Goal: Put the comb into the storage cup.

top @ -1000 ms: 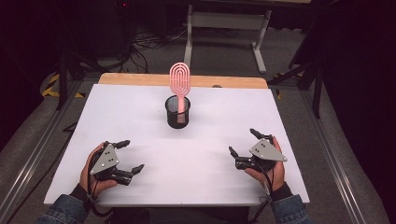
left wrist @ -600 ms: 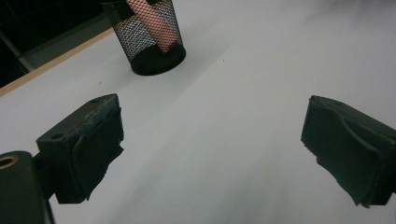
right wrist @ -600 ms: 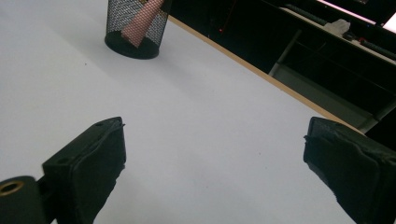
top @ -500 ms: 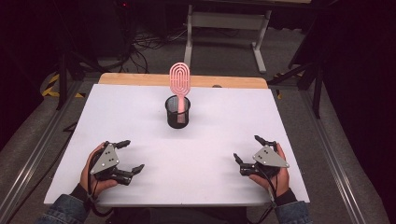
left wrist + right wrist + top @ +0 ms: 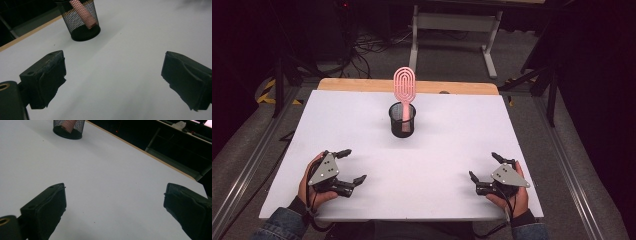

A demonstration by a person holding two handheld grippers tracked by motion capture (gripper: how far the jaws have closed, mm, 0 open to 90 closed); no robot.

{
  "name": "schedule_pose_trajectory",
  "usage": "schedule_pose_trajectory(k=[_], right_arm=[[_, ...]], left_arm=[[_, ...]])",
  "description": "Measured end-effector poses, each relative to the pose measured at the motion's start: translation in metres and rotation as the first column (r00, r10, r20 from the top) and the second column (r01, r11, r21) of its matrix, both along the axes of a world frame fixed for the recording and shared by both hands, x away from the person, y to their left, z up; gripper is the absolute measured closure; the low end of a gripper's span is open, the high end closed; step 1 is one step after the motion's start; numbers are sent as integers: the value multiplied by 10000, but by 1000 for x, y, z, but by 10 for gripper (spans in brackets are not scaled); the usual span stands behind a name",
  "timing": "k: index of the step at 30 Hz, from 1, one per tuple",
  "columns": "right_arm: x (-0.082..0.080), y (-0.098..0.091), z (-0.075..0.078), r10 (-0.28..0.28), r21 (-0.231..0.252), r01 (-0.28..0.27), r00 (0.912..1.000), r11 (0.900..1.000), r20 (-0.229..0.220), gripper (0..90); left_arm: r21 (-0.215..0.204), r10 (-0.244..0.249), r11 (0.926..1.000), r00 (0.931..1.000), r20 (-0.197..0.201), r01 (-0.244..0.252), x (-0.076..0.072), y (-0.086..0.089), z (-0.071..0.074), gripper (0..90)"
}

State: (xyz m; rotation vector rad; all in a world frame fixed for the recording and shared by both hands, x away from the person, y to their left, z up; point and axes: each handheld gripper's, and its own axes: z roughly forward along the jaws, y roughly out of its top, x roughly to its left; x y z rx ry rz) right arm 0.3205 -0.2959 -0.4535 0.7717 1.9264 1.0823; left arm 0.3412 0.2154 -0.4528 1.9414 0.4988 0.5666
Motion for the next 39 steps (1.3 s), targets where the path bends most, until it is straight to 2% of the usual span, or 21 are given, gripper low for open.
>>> schedule_pose_trajectory(k=[12,39], right_arm=[[-2,3,0,135,-46,-135,9999,9999,103,49],[-3,4,1,-17,-30,17,9999,10000,163,49]], left_arm=[[67,11,10000,9999,120,-12,-1,-2,0,66],[52,-49,10000,9999,107,48,-3,-1,0,65]])
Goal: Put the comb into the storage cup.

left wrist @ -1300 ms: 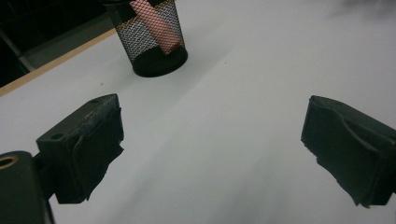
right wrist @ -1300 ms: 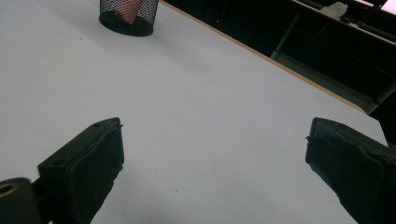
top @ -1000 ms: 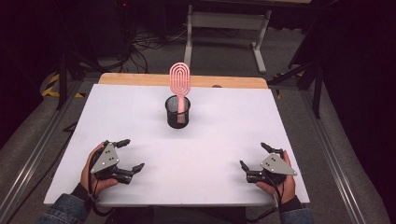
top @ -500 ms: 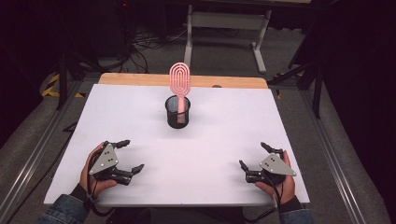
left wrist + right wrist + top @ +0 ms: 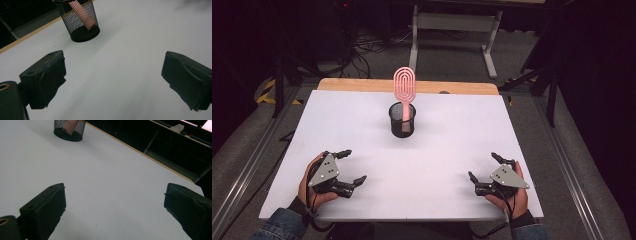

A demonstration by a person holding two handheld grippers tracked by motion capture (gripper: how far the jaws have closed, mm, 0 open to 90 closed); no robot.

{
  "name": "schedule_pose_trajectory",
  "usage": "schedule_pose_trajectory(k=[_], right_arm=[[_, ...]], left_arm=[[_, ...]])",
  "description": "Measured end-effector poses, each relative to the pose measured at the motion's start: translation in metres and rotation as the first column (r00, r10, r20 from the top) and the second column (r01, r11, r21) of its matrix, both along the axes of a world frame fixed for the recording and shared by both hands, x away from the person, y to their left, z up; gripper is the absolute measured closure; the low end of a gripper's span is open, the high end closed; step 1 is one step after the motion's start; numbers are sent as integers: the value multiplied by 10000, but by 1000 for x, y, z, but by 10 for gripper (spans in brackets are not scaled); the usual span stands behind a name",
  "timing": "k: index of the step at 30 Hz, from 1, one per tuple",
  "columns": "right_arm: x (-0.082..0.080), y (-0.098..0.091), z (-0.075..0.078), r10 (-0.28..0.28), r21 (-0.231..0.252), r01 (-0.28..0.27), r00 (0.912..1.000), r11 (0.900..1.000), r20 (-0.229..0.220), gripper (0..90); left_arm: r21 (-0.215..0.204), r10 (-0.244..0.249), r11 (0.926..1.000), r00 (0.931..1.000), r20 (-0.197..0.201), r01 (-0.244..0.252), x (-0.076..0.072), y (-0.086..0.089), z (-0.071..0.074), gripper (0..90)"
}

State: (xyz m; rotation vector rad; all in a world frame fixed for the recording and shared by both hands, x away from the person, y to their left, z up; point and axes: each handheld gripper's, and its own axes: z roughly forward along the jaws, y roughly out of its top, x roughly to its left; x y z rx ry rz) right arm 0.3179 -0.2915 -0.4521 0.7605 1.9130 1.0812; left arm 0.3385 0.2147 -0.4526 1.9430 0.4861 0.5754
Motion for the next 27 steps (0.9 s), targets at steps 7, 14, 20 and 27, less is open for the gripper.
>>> schedule_pose_trajectory(k=[7,14,20,27], right_arm=[[1,0,0,-27,-32,27,10000,10000,9,50],[1,2,0,61,-84,-61,10000,9999,38,50],[1,0,0,15,7,-15,10000,10000,77,50],[2,2,0,40,-9,-40,10000,10000,72,50]], left_arm=[[2,-6,10000,10000,-22,6,1,1,0,65],[-5,47,10000,10000,-38,-47,2,0,-1,65],[40,34,10000,10000,-49,-34,3,0,-1,65],[-15,59,10000,9999,-81,-60,4,1,-1,66]])
